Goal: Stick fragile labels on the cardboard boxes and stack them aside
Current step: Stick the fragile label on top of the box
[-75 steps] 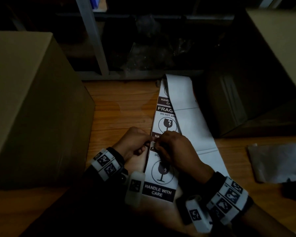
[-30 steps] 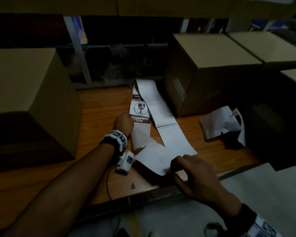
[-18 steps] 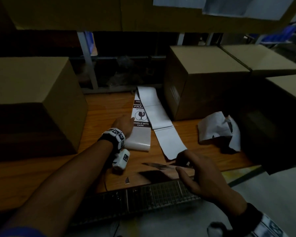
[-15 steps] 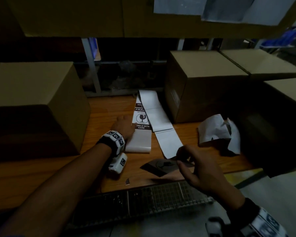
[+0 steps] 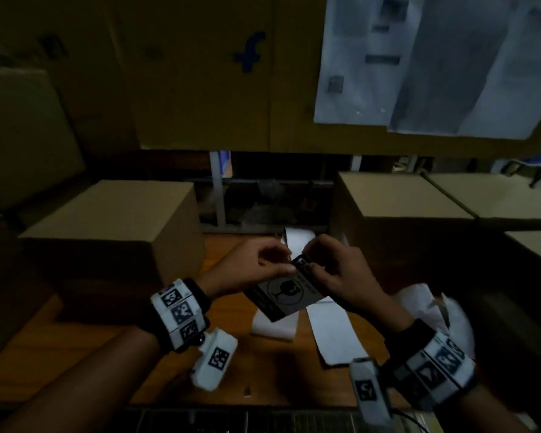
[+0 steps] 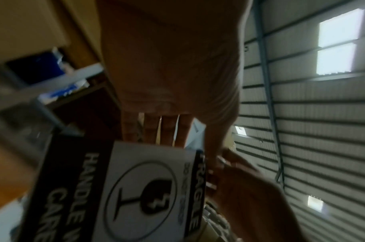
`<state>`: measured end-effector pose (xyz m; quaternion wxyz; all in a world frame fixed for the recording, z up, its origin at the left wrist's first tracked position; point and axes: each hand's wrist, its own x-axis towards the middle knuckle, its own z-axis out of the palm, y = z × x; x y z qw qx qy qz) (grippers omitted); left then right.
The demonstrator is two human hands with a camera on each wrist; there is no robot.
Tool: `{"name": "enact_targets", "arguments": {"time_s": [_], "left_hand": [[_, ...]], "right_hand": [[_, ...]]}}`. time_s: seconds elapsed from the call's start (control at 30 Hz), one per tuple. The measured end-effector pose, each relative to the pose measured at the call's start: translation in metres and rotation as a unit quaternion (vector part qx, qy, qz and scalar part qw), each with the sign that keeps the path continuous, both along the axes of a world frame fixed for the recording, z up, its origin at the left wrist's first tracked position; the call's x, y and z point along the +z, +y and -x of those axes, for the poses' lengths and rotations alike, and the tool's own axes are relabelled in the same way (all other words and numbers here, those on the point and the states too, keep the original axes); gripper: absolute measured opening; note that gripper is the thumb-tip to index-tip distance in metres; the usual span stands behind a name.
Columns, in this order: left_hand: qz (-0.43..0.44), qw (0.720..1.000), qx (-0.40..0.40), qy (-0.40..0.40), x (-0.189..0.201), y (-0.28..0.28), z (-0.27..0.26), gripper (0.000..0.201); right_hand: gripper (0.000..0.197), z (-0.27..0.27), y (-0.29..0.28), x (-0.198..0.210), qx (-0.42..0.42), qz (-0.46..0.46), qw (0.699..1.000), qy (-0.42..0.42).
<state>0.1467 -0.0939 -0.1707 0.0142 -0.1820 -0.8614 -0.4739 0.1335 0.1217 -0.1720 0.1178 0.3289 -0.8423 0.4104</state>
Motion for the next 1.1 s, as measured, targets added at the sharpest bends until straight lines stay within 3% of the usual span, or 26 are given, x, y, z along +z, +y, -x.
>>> {"name": "enact_targets", "arguments": {"time_s": [0.13, 0.33, 0.43, 0.5, 0.57, 0.63, 0.7, 0.77, 0.87, 1.1], "left_hand": [[0.048, 0.998, 0.041, 0.031, 0.014, -0.028, -0.003, 0.003], [0.093, 0.986, 0.12, 0.065, 0.042, -0.079, -0.019, 0.018], [0.128, 0.976, 0.163, 0.065, 0.055, -0.11, -0.029, 0.018], [0.092, 0.977, 0.185, 0.061, 0.062, -0.135, -0.034, 0.017], [-0.001, 0.975, 0.216, 0.052, 0.072, -0.164, -0.036, 0.015], [-0.113, 0.964, 0.24, 0.03, 0.087, -0.195, -0.033, 0.014], [-0.181, 0.951, 0.25, 0.013, 0.102, -0.227, -0.027, 0.013], [-0.217, 0.944, 0.25, 0.002, 0.112, -0.258, -0.019, 0.01], [-0.252, 0.937, 0.242, -0.021, 0.118, -0.302, -0.005, 0.007], [-0.293, 0.921, 0.228, -0.116, 0.106, -0.375, 0.028, 0.013]], "right_hand": [[0.011, 0.013, -0.033, 0.032, 0.042, -0.025, 0.998, 0.031], [0.028, 0.026, -0.083, 0.082, 0.124, -0.085, 0.989, -0.014], [0.046, 0.041, -0.1, 0.115, 0.088, -0.012, 0.996, -0.004], [0.042, 0.054, -0.11, 0.134, 0.05, 0.059, 0.996, 0.036], [0.023, 0.061, -0.127, 0.139, 0.021, 0.099, 0.993, 0.059], [0.012, 0.063, -0.159, 0.13, -0.015, 0.091, 0.995, 0.047], [0.017, 0.063, -0.2, 0.111, -0.031, 0.084, 0.996, 0.005], [0.021, 0.062, -0.242, 0.094, -0.019, 0.127, 0.989, -0.068], [0.021, 0.06, -0.302, 0.084, 0.016, 0.233, 0.954, -0.186], [0.017, 0.068, -0.382, 0.074, 0.004, 0.262, 0.929, -0.261]]}}
